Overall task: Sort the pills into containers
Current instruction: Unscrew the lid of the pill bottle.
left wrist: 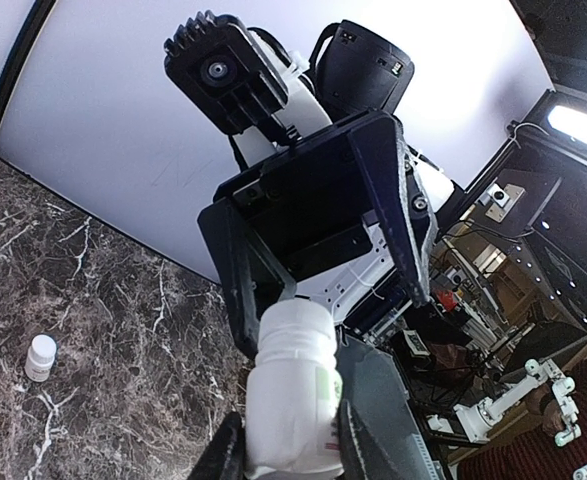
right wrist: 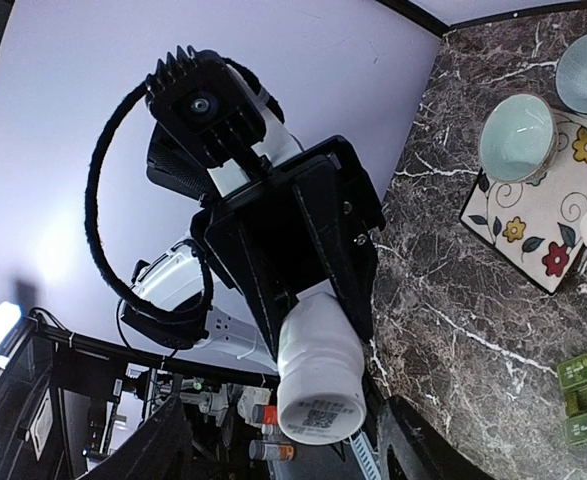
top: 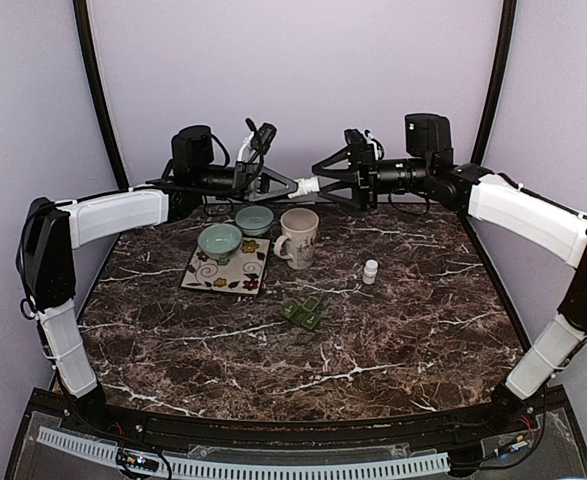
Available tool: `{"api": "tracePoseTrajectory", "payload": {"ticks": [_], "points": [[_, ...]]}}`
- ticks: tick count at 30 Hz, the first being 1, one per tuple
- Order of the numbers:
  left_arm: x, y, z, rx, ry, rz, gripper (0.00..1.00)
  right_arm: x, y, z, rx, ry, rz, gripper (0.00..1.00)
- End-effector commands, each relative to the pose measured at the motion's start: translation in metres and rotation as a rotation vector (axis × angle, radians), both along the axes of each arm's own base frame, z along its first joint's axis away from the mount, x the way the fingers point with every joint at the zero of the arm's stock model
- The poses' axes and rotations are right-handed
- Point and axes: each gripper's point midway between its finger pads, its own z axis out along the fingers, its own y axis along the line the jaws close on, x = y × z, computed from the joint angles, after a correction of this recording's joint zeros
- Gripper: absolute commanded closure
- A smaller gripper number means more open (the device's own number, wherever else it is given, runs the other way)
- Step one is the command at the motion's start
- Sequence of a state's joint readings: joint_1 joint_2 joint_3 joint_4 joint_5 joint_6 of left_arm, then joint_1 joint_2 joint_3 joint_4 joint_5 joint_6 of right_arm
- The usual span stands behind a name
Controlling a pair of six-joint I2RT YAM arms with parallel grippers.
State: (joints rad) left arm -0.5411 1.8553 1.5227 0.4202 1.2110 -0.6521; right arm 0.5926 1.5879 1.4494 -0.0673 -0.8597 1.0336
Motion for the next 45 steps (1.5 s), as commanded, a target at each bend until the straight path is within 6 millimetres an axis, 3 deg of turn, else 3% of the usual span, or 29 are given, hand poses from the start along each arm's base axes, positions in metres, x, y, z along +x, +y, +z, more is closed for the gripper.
{"api": "tracePoseTrajectory", "payload": {"ticks": [1, 7, 14, 25, 45], "points": [[0.001, 0.003, 0.012, -0.02, -0.05, 0.006, 1.0, -0.001, 0.009, 0.007, 0.016, -0.023, 0.029, 0.37], [0.001, 0.003, 0.012, -0.018, -0.05, 0.006, 1.0, 0.0, 0.012, 0.005, 0.015, -0.019, 0.034, 0.4], [0.001, 0.003, 0.009, -0.011, -0.049, 0.012, 1.0, -0.001, 0.013, 0.006, 0.016, -0.024, 0.037, 0.53], [0.003, 0.003, 0.007, -0.005, -0.044, 0.02, 1.0, -0.001, 0.014, -0.001, -0.016, -0.039, 0.049, 0.93], [0.002, 0.006, -0.006, 0.015, -0.013, 0.034, 1.0, 0.007, 0.009, -0.001, -0.142, -0.221, 0.039, 0.94]]}}
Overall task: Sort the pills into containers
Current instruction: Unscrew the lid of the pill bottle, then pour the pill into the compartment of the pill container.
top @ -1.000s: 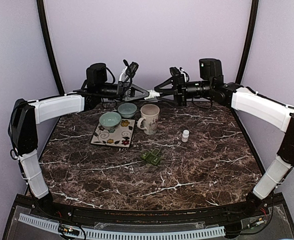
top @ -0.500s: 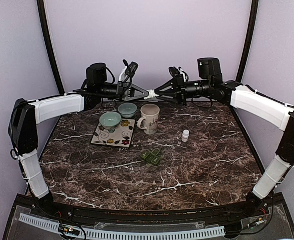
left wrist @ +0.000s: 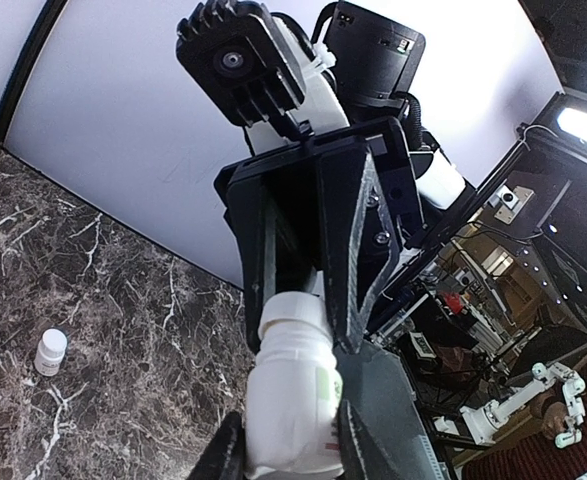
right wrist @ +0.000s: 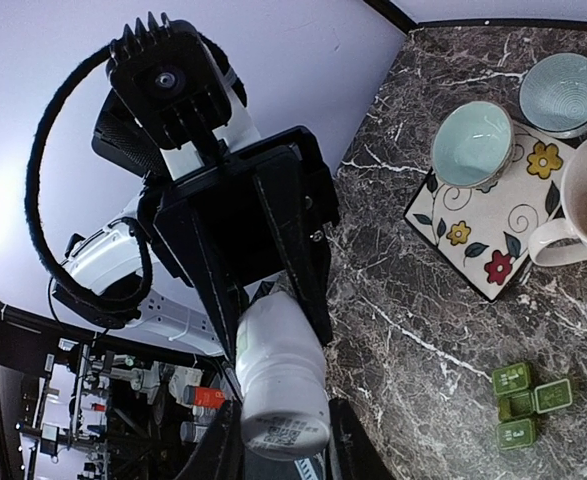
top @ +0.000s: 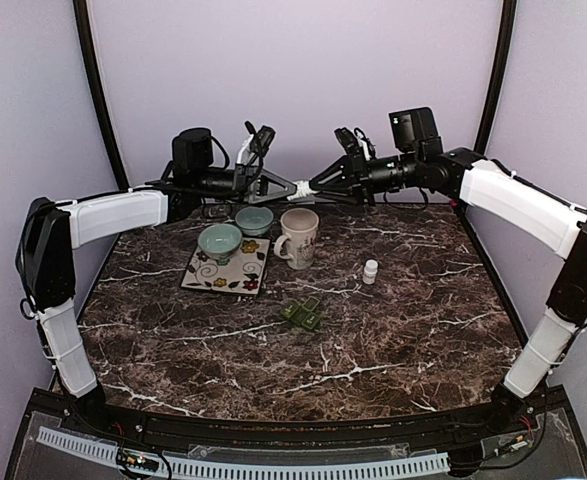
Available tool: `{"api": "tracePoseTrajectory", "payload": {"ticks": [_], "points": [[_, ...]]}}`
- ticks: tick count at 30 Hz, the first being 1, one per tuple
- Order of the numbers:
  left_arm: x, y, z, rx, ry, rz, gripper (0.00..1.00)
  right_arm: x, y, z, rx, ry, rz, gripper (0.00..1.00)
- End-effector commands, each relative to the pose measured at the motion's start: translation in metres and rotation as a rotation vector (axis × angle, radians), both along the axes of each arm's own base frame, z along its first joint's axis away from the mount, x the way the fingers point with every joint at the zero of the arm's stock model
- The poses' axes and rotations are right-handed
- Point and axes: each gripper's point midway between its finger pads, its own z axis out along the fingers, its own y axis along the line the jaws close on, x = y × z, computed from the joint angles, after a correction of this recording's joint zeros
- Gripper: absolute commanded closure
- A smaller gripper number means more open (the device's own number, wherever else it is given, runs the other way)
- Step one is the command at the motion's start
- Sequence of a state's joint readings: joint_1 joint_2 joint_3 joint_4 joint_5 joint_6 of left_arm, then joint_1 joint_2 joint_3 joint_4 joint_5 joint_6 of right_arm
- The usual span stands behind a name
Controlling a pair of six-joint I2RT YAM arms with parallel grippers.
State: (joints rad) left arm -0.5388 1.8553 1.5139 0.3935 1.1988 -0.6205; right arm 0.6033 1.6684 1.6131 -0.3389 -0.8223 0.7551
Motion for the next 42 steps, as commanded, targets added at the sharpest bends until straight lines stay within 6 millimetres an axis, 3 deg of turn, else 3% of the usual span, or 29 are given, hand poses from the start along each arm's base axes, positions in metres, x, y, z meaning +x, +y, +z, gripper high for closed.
{"api": "tracePoseTrajectory", "payload": {"ticks": [1, 23, 42], "points": [[0.0, 0.006, 0.001, 0.003, -0.012, 0.024, 1.0, -0.001, 0.002, 0.014, -0.007, -0.102, 0.01, 0.94], [-0.01, 0.02, -0.015, -0.007, 0.005, 0.102, 1.0, -0.001, -0.012, 0.01, -0.056, -0.146, -0.046, 0.93], [-0.059, 0.034, -0.06, -0.008, 0.037, 0.242, 1.0, 0.011, -0.045, -0.016, -0.118, -0.249, -0.257, 0.93]]}}
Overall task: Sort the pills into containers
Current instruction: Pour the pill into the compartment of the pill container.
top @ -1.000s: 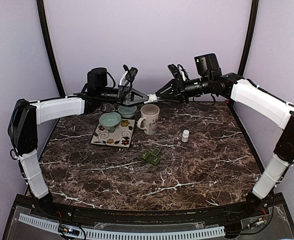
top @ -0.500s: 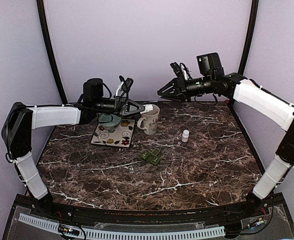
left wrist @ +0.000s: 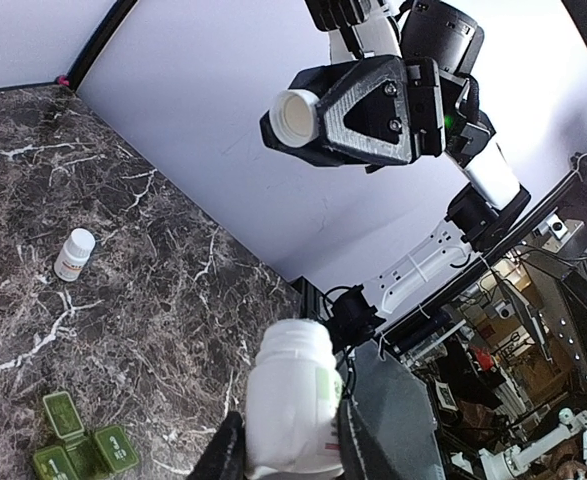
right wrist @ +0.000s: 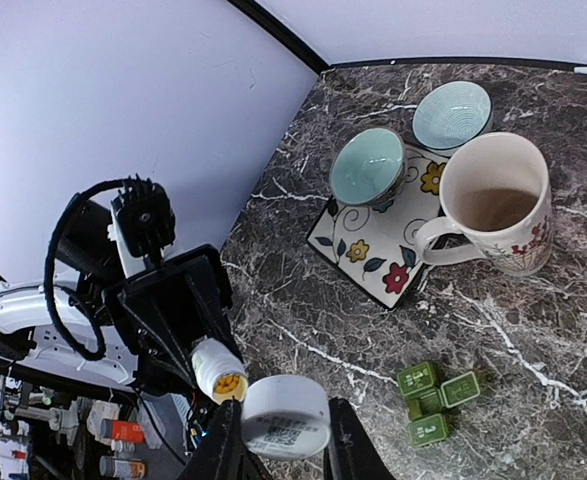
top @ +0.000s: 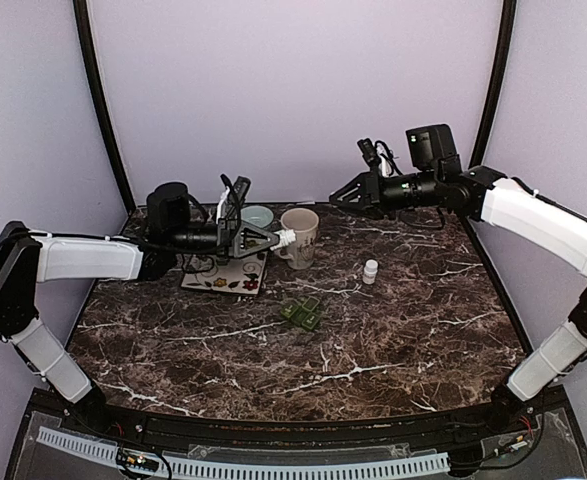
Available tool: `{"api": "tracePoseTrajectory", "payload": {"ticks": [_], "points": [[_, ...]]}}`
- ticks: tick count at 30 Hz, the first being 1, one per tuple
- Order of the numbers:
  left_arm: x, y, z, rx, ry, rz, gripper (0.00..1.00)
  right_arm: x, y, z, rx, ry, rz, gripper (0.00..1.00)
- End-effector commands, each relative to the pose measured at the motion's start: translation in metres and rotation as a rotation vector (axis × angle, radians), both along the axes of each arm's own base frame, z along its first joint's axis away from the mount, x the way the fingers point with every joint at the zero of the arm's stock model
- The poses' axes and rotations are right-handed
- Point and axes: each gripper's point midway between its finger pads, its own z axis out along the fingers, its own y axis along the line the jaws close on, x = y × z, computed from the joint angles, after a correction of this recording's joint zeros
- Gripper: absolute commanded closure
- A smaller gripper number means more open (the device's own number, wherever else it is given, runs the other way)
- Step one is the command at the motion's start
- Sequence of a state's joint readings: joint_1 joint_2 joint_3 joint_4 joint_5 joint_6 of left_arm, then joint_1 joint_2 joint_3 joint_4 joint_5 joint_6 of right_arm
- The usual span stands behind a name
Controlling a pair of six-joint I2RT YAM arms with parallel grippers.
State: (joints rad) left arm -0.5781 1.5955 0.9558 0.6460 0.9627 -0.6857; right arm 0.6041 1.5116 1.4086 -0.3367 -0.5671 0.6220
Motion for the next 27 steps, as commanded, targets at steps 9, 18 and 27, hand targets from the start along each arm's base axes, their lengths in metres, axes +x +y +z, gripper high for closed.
{"api": "tracePoseTrajectory", "payload": {"ticks": [9, 18, 27], "points": [[-0.033, 0.009, -0.021, -0.033, -0.048, 0.156, 1.0, 0.01, -0.025, -0.004, -0.027, -0.151, -0.143, 0.93], [-0.04, 0.006, -0.058, -0.004, -0.022, 0.233, 1.0, 0.02, -0.037, -0.023, -0.077, -0.208, -0.217, 0.96], [-0.033, 0.003, -0.091, 0.017, 0.011, 0.277, 1.0, 0.02, -0.043, -0.046, -0.12, -0.216, -0.232, 1.0]]}}
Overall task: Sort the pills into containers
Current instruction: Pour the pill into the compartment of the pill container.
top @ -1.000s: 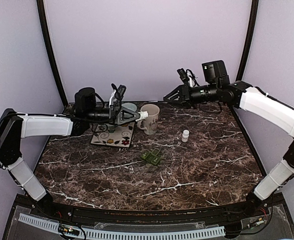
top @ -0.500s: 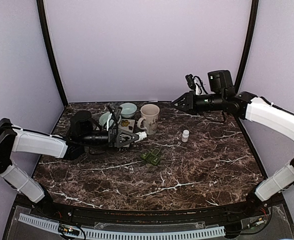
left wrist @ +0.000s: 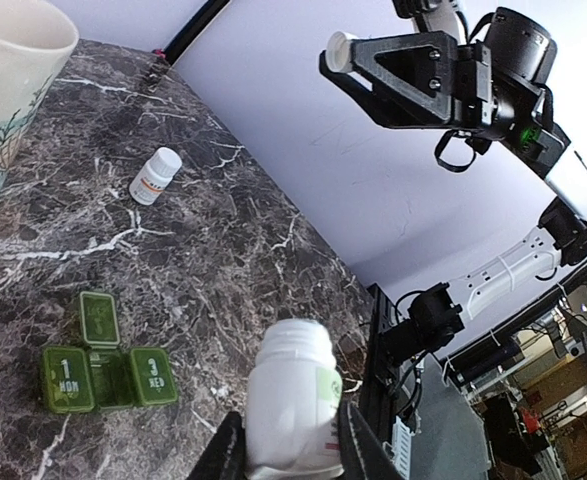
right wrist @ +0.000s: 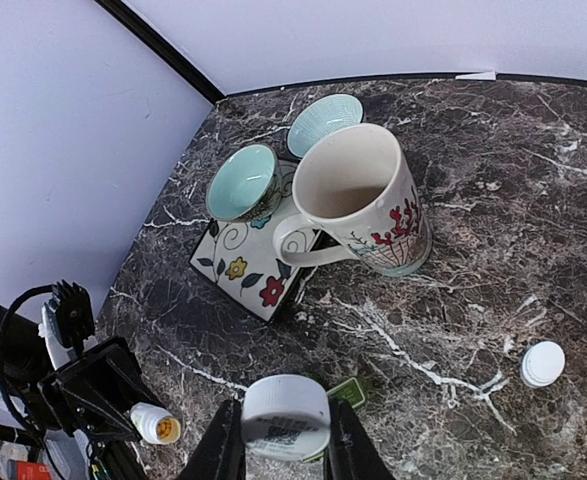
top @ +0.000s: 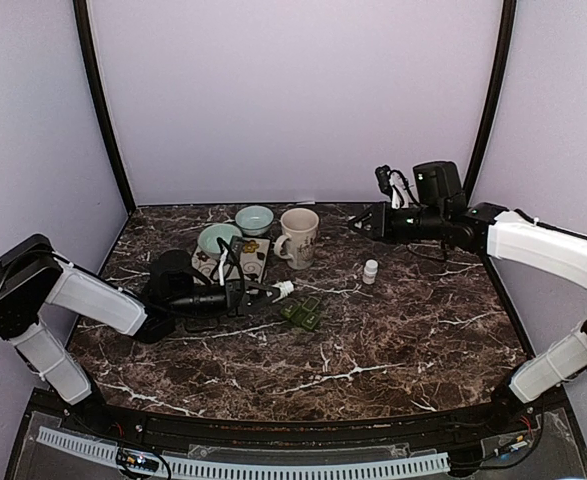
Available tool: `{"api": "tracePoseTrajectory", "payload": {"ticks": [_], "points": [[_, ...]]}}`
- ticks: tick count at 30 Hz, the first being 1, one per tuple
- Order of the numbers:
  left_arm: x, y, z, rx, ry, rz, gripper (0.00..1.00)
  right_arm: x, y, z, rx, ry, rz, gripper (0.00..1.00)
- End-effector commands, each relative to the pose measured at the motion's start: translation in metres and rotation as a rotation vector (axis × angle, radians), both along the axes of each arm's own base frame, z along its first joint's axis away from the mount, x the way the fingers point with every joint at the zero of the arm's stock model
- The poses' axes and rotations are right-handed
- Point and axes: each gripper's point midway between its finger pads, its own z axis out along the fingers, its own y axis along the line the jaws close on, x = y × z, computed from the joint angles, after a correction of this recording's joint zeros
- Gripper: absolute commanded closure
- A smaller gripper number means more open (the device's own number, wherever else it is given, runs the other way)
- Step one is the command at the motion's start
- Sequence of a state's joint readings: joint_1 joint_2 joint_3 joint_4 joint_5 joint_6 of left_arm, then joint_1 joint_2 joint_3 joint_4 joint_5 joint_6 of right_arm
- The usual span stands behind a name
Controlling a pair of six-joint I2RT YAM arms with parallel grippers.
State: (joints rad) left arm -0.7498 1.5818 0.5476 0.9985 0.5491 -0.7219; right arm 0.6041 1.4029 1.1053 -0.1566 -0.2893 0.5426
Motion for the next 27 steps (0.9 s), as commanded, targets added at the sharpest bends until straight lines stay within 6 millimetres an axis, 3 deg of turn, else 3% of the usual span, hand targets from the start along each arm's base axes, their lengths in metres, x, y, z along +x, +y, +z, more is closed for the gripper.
{"api": "tracePoseTrajectory", "payload": {"ticks": [1, 14, 27], "points": [[0.005, -0.001, 0.0, -0.031, -0.03, 0.037, 1.0, 0.003, -0.003, 0.018, 0.014, -0.097, -0.011, 1.0], [0.012, -0.005, -0.046, 0.04, 0.031, 0.078, 1.0, 0.003, -0.01, 0.003, -0.034, -0.1, -0.028, 1.0], [0.019, -0.013, -0.069, 0.088, 0.068, 0.083, 1.0, 0.005, -0.01, -0.002, -0.045, -0.103, -0.023, 1.0]]}}
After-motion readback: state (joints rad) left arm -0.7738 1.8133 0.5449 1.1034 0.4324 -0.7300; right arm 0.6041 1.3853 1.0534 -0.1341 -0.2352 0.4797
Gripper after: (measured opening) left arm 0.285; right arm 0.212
